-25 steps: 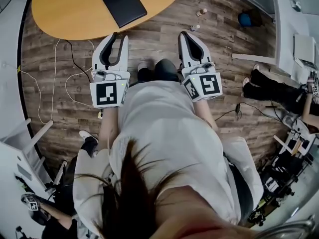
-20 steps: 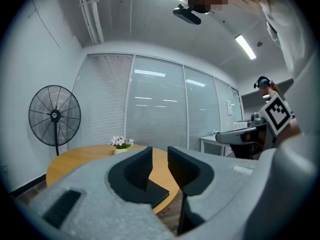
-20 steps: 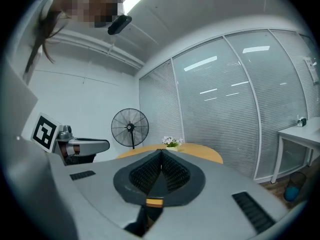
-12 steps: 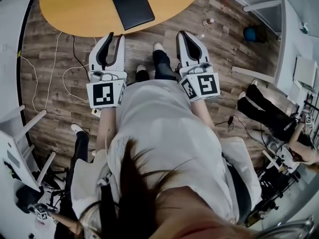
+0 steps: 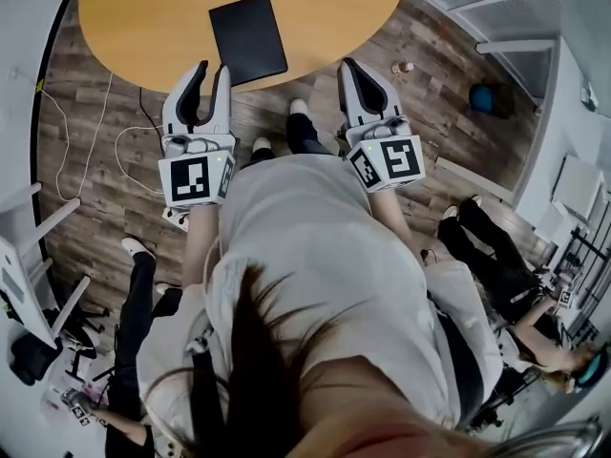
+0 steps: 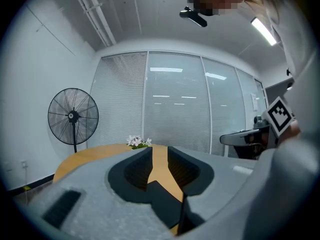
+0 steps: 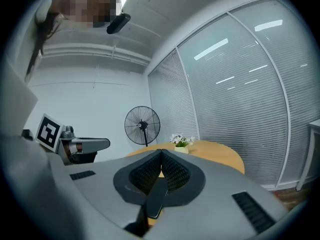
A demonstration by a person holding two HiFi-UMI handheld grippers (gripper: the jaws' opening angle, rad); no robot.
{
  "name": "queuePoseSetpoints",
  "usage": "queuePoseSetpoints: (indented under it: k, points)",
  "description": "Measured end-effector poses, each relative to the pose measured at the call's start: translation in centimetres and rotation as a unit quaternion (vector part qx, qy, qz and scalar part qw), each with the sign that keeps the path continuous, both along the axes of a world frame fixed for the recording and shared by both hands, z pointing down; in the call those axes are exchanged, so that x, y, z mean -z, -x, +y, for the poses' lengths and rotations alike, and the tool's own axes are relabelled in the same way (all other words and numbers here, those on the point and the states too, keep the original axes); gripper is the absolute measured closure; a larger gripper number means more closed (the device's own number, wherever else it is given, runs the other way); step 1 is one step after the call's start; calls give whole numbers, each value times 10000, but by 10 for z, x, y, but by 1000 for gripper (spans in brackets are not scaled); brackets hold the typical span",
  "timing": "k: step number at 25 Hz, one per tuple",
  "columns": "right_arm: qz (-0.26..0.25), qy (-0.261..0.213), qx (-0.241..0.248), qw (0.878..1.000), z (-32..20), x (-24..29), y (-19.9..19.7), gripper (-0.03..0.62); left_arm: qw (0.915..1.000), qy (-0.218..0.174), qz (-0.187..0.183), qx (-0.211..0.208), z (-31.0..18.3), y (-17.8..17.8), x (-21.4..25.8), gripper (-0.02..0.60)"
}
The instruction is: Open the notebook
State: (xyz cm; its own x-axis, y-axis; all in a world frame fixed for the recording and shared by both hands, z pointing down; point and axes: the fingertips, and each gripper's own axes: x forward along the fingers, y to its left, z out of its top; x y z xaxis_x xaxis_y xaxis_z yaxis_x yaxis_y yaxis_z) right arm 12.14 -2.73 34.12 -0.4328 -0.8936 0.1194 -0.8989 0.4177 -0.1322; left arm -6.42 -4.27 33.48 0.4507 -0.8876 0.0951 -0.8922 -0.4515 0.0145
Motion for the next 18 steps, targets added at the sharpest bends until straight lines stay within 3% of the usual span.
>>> queuePoseSetpoints:
  k: [14, 18]
  points:
    - [13, 189, 762, 9969, -71, -12, -40, 592, 9969, 37, -62, 780, -49, -35, -8, 482]
    - [-21, 348, 779, 9964, -79, -22, -47, 592, 9955, 113, -45, 941, -50, -37, -13, 483]
